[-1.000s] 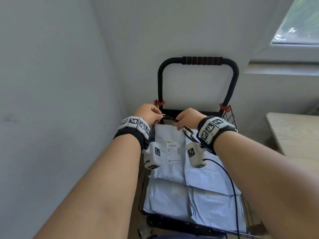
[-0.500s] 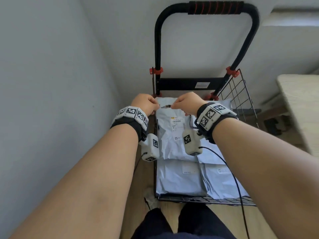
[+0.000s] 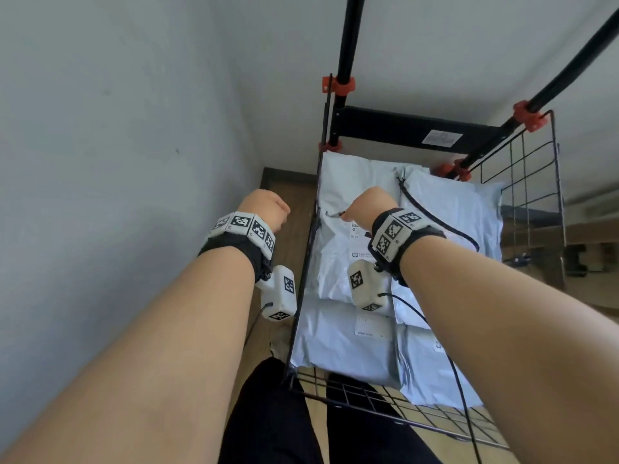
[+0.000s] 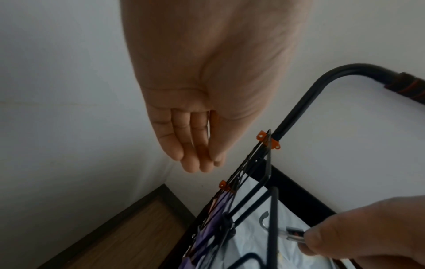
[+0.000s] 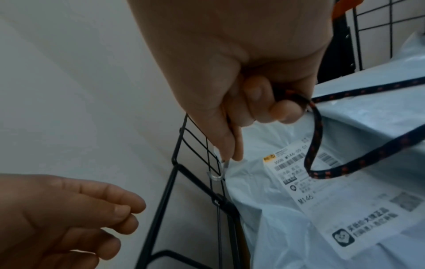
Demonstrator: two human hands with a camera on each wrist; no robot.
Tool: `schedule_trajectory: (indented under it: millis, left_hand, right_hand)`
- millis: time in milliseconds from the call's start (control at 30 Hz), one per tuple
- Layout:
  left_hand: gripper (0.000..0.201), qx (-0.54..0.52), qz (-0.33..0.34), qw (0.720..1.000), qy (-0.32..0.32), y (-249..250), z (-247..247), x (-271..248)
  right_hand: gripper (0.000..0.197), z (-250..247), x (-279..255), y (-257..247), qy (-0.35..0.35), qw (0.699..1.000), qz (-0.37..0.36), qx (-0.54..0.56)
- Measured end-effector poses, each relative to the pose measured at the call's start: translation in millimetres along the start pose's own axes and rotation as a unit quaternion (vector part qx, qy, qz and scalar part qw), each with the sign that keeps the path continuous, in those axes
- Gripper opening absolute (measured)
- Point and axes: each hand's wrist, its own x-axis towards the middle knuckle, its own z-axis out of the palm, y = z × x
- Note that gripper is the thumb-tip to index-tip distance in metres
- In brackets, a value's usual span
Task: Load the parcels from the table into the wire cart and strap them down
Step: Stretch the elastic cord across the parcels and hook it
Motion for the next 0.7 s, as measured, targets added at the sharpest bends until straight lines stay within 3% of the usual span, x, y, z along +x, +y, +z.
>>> schedule_trajectory:
  millis: [200,333,467,700]
  left_hand:
    - [0.023,0.031,0.009,0.999,-0.037,-15.0,6.7,27.8]
    - [0.021,0.043,0.023,0.998,-0.047,-22.0,9.4,52.0]
    - [0.021,0.054,0.034,0.995,-0.074,-29.5,13.8,72.3]
    - [0.023,0.088,0.051,0.989,-0.104,-32.0,27.4,99.2]
  right_hand:
    - [0.035,19.3,31.8,-9.4,0.027,1.000,0.002,-0.010]
    - [0.011,31.6,49.9,-14.1,0.043,0.997,0.007,0.065]
    - [0.032,43.4,60.7,-19.8,0.047,0.996,0.007,0.081]
    - [0.024,51.6,72.2,-33.4,0.038,0.999,0.013,0.022]
